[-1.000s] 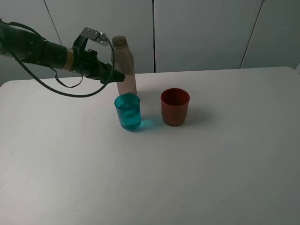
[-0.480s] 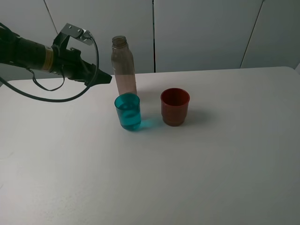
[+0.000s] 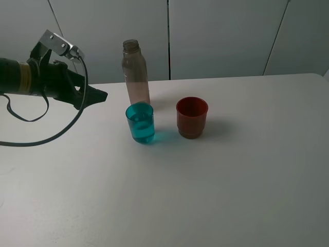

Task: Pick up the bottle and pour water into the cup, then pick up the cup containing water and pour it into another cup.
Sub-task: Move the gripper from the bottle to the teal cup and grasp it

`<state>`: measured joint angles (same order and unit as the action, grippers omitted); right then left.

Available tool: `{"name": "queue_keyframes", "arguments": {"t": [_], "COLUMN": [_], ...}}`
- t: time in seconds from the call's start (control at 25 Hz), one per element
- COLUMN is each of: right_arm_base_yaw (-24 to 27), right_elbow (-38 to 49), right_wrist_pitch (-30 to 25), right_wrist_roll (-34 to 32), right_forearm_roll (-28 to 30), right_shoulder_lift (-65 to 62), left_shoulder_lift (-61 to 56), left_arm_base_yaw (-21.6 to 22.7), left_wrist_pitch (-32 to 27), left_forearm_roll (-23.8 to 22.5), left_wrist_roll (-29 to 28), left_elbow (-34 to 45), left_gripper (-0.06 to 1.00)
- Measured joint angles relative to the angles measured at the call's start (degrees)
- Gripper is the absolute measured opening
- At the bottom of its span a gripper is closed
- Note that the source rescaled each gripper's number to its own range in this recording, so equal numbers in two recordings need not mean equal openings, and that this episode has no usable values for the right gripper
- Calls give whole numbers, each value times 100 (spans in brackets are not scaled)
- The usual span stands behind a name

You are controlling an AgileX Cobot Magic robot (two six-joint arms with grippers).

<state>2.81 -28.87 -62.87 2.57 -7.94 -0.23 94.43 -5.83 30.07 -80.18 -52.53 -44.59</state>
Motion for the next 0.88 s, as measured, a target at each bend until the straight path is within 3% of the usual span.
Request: {"name": "queue_keyframes", "arguments": {"t": [0.2, 0.28, 0.4, 0.52, 0.72, 0.88], "right_arm_base_yaw": [0, 0, 0, 0, 0, 0], "right_elbow": [0, 0, 0, 0, 0, 0], "right_wrist_pitch": [0, 0, 0, 0, 0, 0], "right_wrist_roll": [0, 0, 0, 0, 0, 0], "right_forearm_roll": [0, 0, 0, 0, 0, 0], "right_shoulder_lift": [0, 0, 0, 0, 0, 0], "left_shoulder_lift": [-213, -213, -218, -218, -218, -218], "left_arm_base_yaw": [0, 0, 0, 0, 9, 44], "left_wrist_pitch": [-13, -17, -77, -158, 31, 241], "left_forearm_roll": [1915, 2429, 2916, 2887, 1944, 1817], "left_wrist_roll": [1961, 2370, 2548, 2573, 2312, 2176], "left_elbow": [670, 818, 964, 1081, 1270, 1294], "left_gripper": [99, 99, 99, 99, 99, 99]}}
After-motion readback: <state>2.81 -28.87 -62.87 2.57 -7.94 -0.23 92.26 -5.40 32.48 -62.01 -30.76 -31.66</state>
